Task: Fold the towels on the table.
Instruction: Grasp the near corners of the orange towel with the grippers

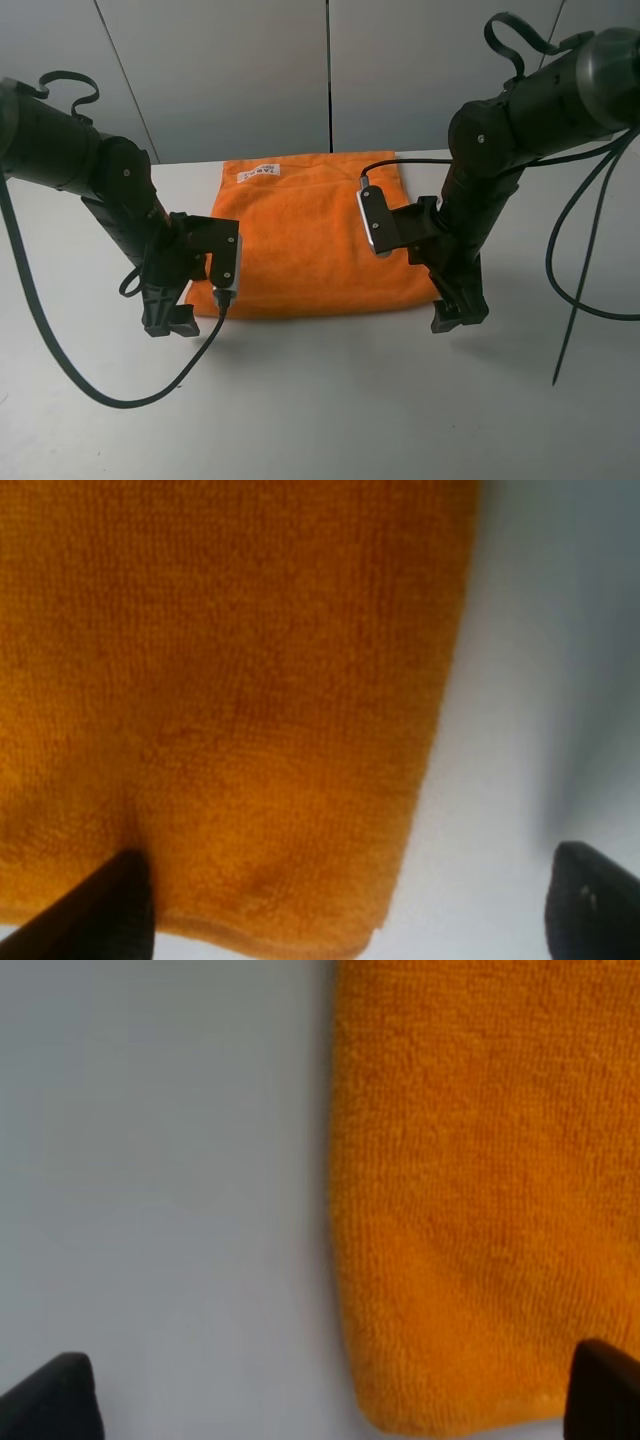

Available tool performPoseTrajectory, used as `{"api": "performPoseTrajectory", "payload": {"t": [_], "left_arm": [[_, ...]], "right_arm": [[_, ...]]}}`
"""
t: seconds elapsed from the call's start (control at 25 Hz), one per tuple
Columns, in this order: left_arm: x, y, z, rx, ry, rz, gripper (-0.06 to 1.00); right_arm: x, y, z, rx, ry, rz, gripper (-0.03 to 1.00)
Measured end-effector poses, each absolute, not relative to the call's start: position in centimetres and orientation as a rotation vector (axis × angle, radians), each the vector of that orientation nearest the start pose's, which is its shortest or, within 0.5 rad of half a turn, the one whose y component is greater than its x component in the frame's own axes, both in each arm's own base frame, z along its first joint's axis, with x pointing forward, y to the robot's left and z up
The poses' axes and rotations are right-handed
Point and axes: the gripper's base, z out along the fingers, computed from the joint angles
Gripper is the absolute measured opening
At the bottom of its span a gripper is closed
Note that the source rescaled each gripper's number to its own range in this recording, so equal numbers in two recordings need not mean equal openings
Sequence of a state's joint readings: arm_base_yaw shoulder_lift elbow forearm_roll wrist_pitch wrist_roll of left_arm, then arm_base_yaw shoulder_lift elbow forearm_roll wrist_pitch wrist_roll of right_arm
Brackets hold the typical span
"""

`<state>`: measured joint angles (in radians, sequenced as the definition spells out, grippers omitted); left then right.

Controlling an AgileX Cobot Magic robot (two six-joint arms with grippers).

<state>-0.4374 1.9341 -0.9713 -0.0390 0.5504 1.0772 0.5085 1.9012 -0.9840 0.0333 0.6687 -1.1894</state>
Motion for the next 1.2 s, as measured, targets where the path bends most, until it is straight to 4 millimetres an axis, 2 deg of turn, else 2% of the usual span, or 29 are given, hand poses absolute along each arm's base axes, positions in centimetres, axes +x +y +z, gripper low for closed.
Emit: {"api": "performPoseTrajectory", "payload": {"t": [0.68, 0.96, 1.2], "left_arm": [[29.7, -14.0, 10.4, 2.054, 2.165, 0.062, 1.0], [29.8, -14.0, 9.5, 2.073, 2.178, 0.054, 1.0], [29.9, -14.1, 9.4, 2.063, 2.164, 0.065, 1.0]], "right_arm": [[28.1, 15.9, 9.1, -2.349, 2.088, 0.036, 1.0], [28.3, 16.0, 8.9, -2.353, 2.087, 0.037, 1.0], [28.3, 16.0, 8.9, -2.352, 2.086, 0.039, 1.0]]}}
